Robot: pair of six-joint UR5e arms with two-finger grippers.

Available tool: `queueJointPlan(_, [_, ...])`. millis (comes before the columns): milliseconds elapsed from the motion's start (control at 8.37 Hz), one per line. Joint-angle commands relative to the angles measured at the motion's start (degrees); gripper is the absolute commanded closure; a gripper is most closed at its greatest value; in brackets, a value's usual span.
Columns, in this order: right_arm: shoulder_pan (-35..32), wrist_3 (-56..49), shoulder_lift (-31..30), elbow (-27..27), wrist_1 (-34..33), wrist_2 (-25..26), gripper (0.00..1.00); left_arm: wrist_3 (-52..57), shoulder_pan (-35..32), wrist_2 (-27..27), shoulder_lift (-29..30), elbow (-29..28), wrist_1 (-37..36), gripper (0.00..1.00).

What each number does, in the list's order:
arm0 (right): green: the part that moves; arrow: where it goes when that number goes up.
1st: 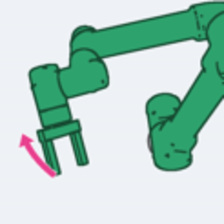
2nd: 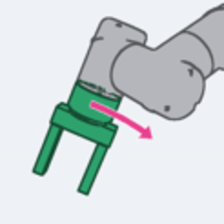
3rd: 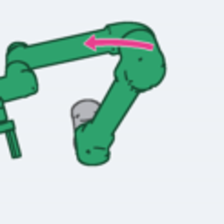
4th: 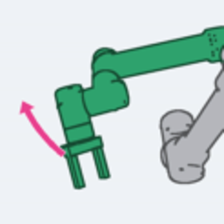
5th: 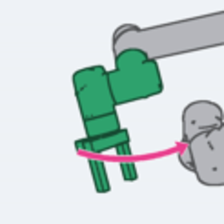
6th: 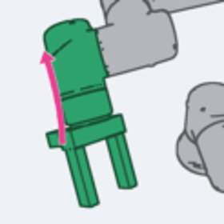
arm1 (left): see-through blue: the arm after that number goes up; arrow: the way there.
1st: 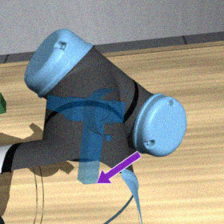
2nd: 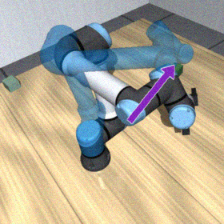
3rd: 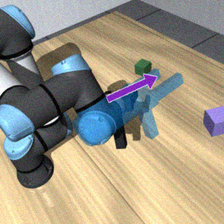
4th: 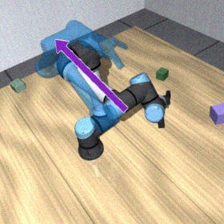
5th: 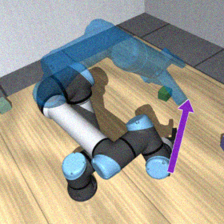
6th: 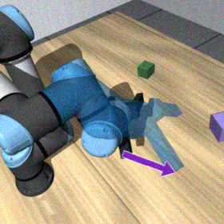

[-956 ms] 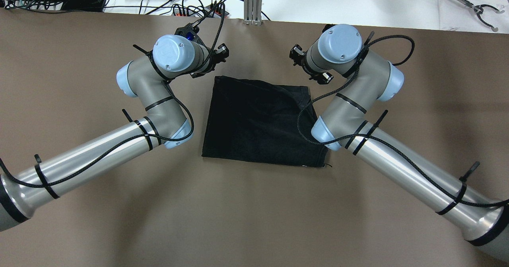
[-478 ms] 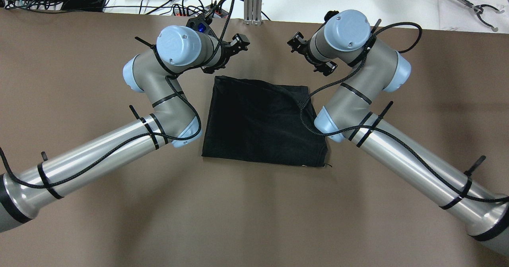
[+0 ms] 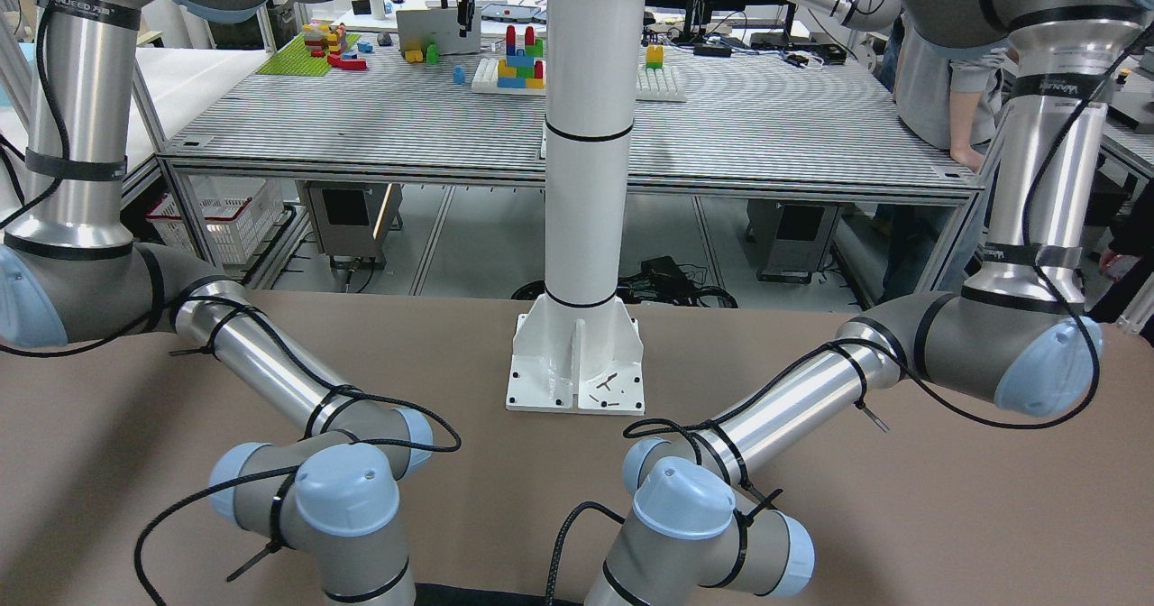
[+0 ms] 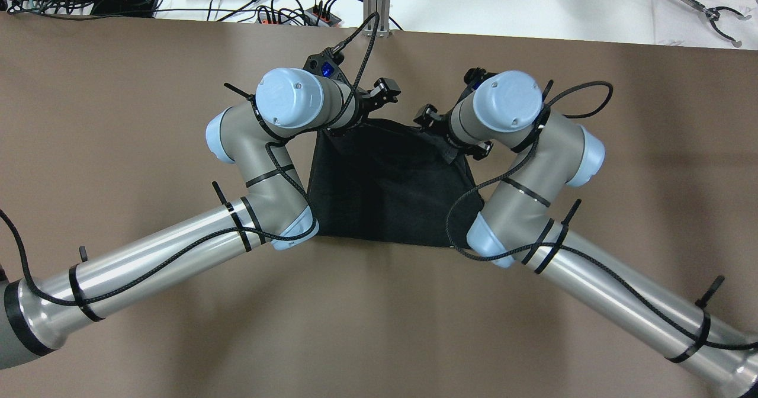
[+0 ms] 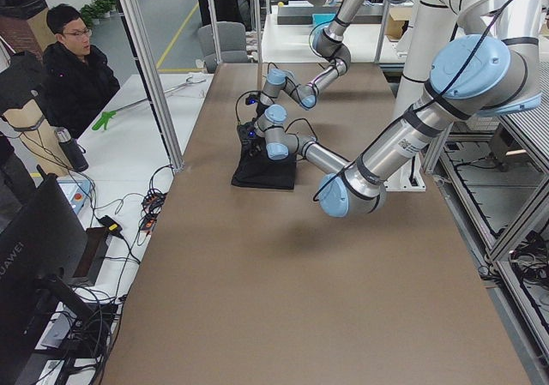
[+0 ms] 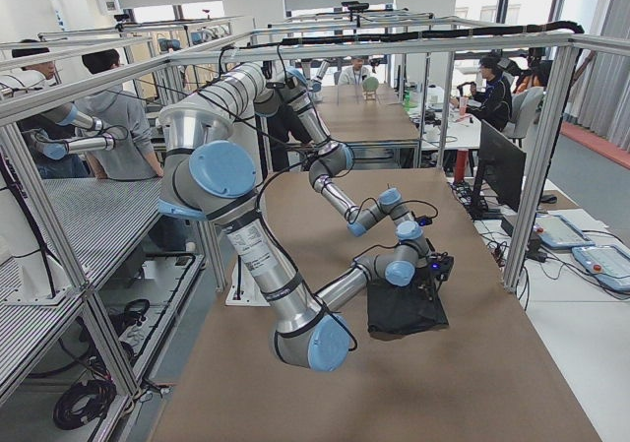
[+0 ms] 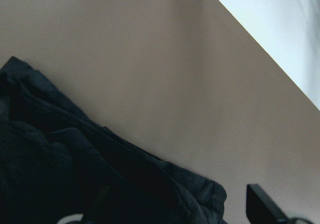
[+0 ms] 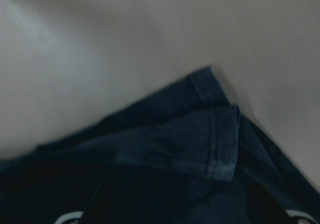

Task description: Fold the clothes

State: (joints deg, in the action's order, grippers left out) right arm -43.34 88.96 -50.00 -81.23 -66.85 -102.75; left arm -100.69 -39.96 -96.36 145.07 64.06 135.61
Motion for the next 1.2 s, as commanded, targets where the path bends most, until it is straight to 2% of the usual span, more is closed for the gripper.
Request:
queueJointPlan(0, [7.6, -18.6, 0.0, 2.6, -6.3, 6.1, 0.05, 0.3, -4.0, -5.6, -0.1, 1.1, -0.1, 0.06])
queueJointPlan(239, [7.4, -22.7, 3.9, 6.9, -8.8, 6.3, 0.05, 0.3, -4.9, -5.8, -0.1, 1.1, -0.1, 0.06])
queueJointPlan(359, [5.5, -25.1, 6.0, 10.2, -9.2, 6.3, 0.05, 0.2, -4.9, -5.7, -0.2, 1.1, 0.0, 0.06])
queueJointPlan(598, [0.8, -29.0, 7.4, 12.9, -9.3, 6.3, 0.05, 0.0, -4.9, -5.2, -0.8, 1.1, 0.1, 0.06])
queueJointPlan(717, [-0.3, -28.9, 8.1, 14.1, -9.3, 6.9, 0.05, 0.0, -4.8, -5.0, -1.3, 1.1, 0.1, 0.06])
queueJointPlan(837, [-0.3, -28.1, 9.5, 16.5, -8.6, 10.3, 0.05, 0.0, -4.8, -4.9, -1.5, 1.1, 0.2, 0.06])
queueJointPlan(956, [-0.4, -22.8, 13.2, 20.3, -7.9, 11.3, 0.05, 0.0, -4.8, -4.5, -1.9, 1.1, 0.3, 0.06])
queueJointPlan(1076, [-0.7, -5.7, 15.5, 25.7, 0.9, 15.9, 0.05, -0.1, -4.4, -2.2, -2.4, 1.7, 0.3, 0.06])
